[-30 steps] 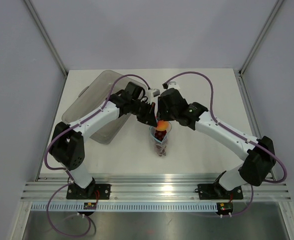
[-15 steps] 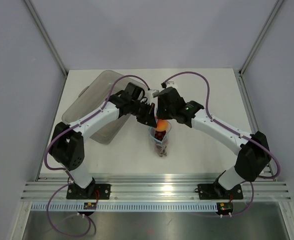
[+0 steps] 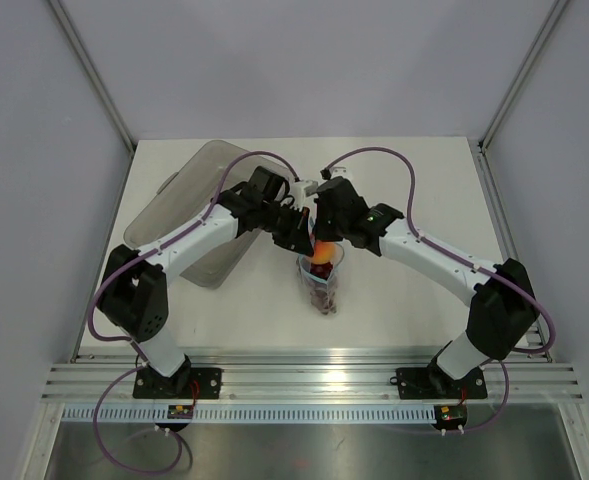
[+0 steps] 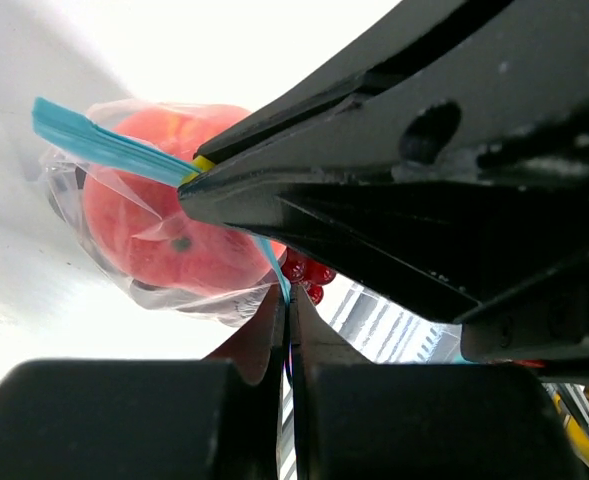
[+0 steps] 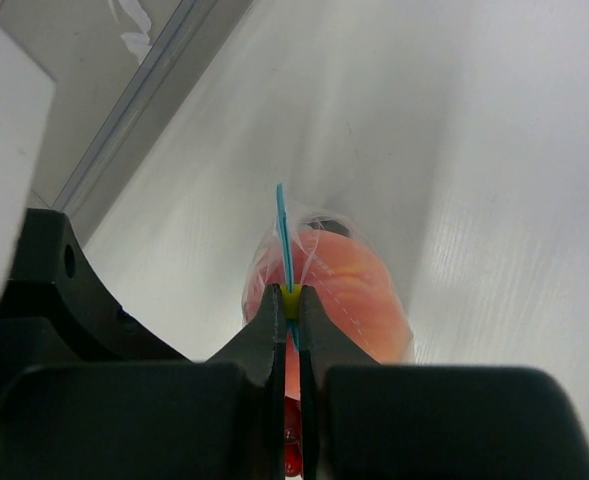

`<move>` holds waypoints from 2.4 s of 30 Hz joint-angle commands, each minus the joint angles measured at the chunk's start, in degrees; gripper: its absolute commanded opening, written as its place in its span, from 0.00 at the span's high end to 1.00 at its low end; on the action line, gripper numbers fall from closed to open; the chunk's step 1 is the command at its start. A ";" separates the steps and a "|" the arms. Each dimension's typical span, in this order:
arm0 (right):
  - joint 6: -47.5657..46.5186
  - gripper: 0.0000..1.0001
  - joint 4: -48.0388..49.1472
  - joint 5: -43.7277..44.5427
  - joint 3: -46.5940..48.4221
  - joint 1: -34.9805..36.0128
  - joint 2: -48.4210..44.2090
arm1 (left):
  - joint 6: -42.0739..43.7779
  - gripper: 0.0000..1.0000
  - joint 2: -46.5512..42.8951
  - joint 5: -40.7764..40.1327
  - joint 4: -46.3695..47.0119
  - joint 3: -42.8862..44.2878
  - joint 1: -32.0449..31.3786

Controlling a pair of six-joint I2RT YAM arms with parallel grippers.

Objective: Place the food in the zip-top bag and seal the zipper
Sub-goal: Zip the zipper food storage bag at the center of the board.

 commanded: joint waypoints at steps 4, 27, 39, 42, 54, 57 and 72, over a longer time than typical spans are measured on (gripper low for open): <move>-0.31 1.00 2.99 -0.57 -1.92 -0.40 -1.79 | -0.94 0.90 -4.51 1.14 3.20 -0.18 0.73; -13.76 1.00 13.98 -23.41 -7.99 -0.49 -10.23 | 1.85 0.32 -19.72 10.53 23.41 -15.74 13.12; -20.79 1.00 7.56 -34.14 -5.62 -0.93 -11.64 | 21.10 0.32 -20.24 22.49 8.92 -12.13 13.21; -21.59 1.00 6.42 -34.23 -5.01 -0.93 -11.90 | 21.73 0.32 -20.25 26.78 8.91 -12.57 13.12; -22.90 1.00 3.87 -35.37 -2.19 -1.46 -13.13 | 21.99 0.32 -17.26 25.48 6.72 -10.99 10.93; -23.17 1.00 3.17 -36.25 -1.31 -1.46 -12.87 | 21.03 0.32 -16.29 24.08 7.76 -10.64 9.44; -22.64 1.00 2.29 -37.48 -1.66 -1.55 -13.40 | 21.90 0.49 -19.80 18.45 9.18 -10.63 9.08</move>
